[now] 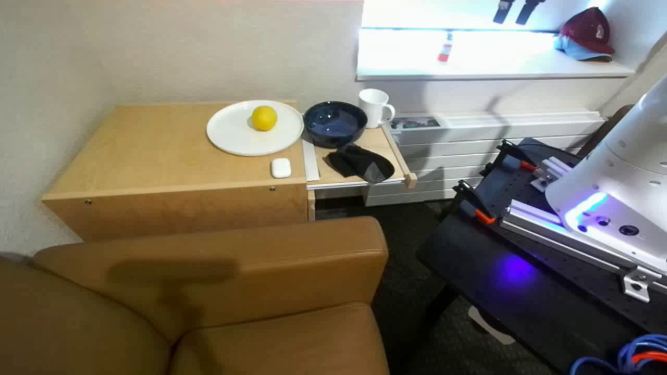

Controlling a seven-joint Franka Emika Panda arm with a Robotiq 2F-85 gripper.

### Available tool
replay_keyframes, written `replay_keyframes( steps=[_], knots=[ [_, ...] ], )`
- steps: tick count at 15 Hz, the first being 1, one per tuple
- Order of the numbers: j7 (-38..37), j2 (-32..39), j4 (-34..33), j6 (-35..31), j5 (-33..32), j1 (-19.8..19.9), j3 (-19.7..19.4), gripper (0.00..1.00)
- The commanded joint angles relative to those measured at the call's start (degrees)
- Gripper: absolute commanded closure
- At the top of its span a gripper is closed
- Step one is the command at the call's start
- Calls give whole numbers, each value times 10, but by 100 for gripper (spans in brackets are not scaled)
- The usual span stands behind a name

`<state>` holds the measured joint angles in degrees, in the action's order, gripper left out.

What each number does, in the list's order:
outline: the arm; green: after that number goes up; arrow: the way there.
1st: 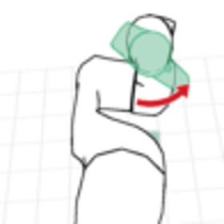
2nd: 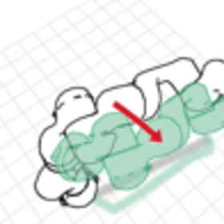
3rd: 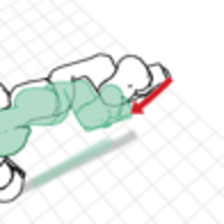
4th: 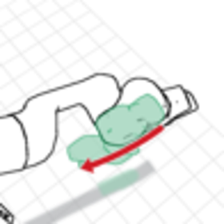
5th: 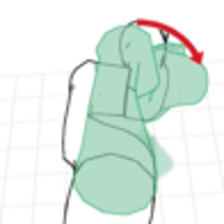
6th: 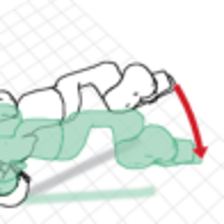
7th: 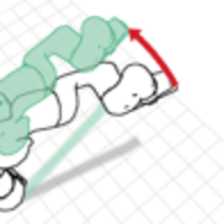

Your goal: Pick up the cup and place it in the bowl

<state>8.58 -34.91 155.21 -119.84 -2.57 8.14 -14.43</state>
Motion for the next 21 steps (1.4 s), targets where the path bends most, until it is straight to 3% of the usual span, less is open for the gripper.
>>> replay_keyframes(
  steps=[1,6,13,15,17,18,19,20,21],
  knots=[
    [5,1,-1,1,6,9,9,0],
    [5,1,-1,1,6,9,9,0],
    [-119,198,-26,-290,-95,19,95,0],
    [-107,269,-59,-326,-58,-1,80,0],
    [-48,327,-94,-332,34,-32,59,0],
    [-14,345,-112,-316,92,-50,46,0],
    [18,346,-132,-273,143,-97,3,0],
    [-30,314,-85,-315,80,-36,61,0],
    [-6,333,-104,-303,114,-52,48,0]
  ],
)
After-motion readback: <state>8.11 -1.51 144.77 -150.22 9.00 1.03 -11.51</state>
